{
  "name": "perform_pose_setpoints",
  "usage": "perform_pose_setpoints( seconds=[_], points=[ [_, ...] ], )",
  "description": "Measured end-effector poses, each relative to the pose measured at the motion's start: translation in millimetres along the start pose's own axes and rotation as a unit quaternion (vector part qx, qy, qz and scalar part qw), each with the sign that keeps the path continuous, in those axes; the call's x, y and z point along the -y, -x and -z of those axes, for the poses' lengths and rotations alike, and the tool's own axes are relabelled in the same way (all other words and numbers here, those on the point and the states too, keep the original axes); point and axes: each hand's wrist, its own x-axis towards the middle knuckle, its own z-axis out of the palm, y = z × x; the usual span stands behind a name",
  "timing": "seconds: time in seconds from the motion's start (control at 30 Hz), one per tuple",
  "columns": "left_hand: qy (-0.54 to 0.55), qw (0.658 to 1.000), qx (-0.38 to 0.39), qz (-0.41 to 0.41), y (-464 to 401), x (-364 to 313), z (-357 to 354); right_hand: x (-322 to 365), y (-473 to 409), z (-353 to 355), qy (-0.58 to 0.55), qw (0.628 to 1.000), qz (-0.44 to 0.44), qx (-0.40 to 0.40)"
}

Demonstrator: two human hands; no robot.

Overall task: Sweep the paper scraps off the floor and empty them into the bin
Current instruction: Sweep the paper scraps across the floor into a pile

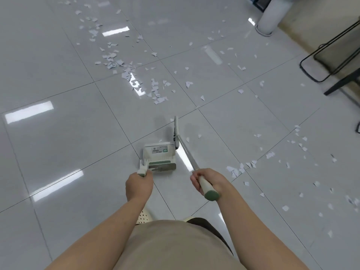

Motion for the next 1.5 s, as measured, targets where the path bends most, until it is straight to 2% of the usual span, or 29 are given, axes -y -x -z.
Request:
perform_pose_setpoints(
  seconds=[0.07, 0.2, 0.33, 0.47, 0.53, 0.6, 0.67, 0.7, 0.8, 1.1, 1.33, 1.43, 1.5],
  points=[
    [0.043, 0.998, -0.025, 0.043, -7, 2, 14, -2, -9, -19, 0.017, 0.998, -0.041, 0.045],
    [0.105, 0.985, -0.076, 0.111, -11, 13, 33, 1, -34, -50, -0.032, 0.986, -0.105, 0.122],
    [0.11, 0.978, -0.107, 0.143, -7, 20, 37, 13, -63, -60, -0.088, 0.978, -0.125, 0.145],
    [0.12, 0.97, -0.145, 0.152, -4, 15, 27, 40, -73, -45, -0.103, 0.987, -0.085, 0.094],
    [0.123, 0.967, -0.16, 0.157, 2, 5, 15, 66, -74, -34, -0.072, 0.994, -0.064, 0.048],
    [0.125, 0.959, -0.187, 0.174, 7, -10, -4, 99, -73, -28, 0.031, 0.998, -0.042, -0.017],
    [0.123, 0.954, -0.205, 0.182, 11, -30, -22, 131, -74, -23, 0.155, 0.982, -0.004, -0.109],
    [0.121, 0.953, -0.21, 0.18, 11, -39, -30, 146, -75, -19, 0.178, 0.975, 0.01, -0.133],
    [0.092, 0.957, -0.214, 0.173, 11, -62, -49, 179, -77, -6, 0.136, 0.98, 0.026, -0.142],
    [0.086, 0.957, -0.237, 0.141, 2, -115, -81, 213, -62, -19, 0.004, 1.0, 0.023, 0.004],
    [0.06, 0.969, -0.225, 0.089, -19, -141, -83, 221, -61, -46, -0.104, 0.973, -0.126, 0.165],
    [0.062, 0.97, -0.219, 0.084, -34, -145, -77, 222, -64, -65, -0.092, 0.966, -0.145, 0.193],
    [0.065, 0.972, -0.211, 0.08, -46, -148, -72, 227, -67, -76, -0.076, 0.972, -0.132, 0.18]
  ],
)
